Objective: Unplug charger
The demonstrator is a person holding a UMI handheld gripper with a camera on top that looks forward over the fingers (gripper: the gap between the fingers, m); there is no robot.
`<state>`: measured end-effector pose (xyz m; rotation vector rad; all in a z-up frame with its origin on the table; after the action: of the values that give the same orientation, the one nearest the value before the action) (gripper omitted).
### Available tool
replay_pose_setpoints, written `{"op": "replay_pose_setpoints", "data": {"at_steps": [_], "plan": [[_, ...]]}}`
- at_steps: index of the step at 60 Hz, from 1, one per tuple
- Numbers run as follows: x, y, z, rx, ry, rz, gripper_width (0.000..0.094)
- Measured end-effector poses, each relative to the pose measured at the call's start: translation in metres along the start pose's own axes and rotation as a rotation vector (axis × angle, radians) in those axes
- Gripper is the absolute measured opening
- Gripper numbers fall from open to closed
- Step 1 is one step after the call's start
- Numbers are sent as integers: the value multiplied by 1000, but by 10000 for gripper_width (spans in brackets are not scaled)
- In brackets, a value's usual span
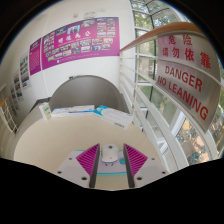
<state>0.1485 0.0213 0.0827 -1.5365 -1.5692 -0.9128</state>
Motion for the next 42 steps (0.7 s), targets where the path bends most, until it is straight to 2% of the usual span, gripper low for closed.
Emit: {"op": "replay_pose_setpoints", "data": {"at_steps": [5,11,17,42], "plan": [[-4,-2,9,28,-16,5,268],[-3,-1,10,35,-7,0,236],[-2,-1,9,41,-6,11,126],[2,-1,7,46,9,-17,104]]}}
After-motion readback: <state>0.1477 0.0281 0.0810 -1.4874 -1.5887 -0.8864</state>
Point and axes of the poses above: the point between the fingertips, and its own axes, seen from behind it with the camera up: y to the right, x up, z forward, the way the camera looks, the point moved 10 cm from there along -z, backward, against the way the camera looks, and after that the axes turned 6 degrees about y, right-handed, at the moved point
